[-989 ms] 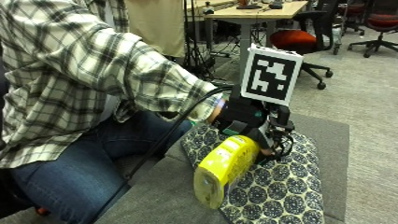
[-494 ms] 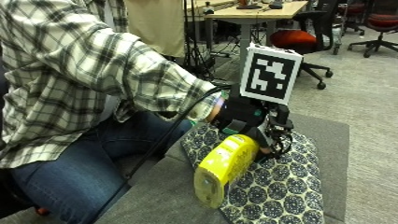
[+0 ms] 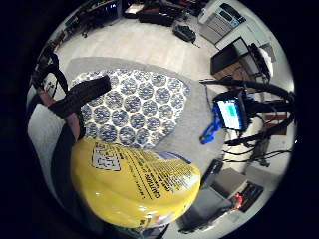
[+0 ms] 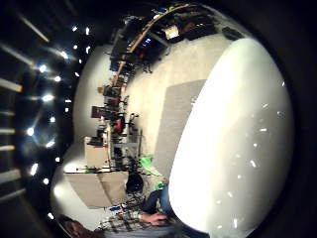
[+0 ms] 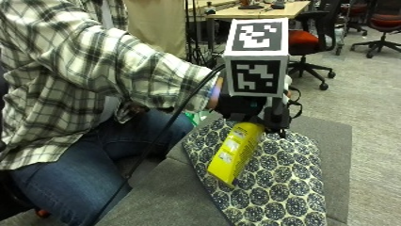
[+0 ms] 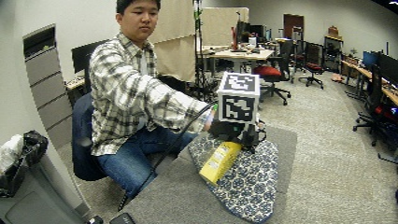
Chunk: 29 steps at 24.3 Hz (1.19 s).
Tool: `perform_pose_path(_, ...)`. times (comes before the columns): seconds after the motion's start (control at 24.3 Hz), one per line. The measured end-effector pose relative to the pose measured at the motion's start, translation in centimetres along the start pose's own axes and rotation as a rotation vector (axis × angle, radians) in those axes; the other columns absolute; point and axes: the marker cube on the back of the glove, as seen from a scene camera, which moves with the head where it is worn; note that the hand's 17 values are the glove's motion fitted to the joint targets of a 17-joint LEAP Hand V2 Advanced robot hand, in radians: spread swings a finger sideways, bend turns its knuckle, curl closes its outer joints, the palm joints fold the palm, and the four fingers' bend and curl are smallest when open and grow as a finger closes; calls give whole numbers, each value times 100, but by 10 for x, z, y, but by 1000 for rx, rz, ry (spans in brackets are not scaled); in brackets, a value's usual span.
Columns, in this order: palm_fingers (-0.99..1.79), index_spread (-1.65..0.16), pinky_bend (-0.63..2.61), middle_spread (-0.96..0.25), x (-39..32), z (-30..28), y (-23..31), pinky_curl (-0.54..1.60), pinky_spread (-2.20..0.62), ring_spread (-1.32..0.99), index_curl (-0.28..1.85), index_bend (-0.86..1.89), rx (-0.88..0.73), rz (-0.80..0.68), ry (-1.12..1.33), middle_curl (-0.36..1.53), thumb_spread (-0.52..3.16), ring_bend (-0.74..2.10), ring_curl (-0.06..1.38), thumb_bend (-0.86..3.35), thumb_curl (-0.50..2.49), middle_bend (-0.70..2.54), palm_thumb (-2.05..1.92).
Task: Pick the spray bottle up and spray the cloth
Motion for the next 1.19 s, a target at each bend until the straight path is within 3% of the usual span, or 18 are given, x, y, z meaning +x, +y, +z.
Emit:
perform_pose_path(0.74,127,-29,46,-14,-33,-33,-11,37,-14,-21,60,19,283,-59,-763,51,10,54,47,-3,80,51,105)
perform_pose_path(1.19,124,-28,44,-13,-110,-1,-34,37,-14,-20,60,19,237,-175,-912,52,12,53,47,-3,80,50,106)
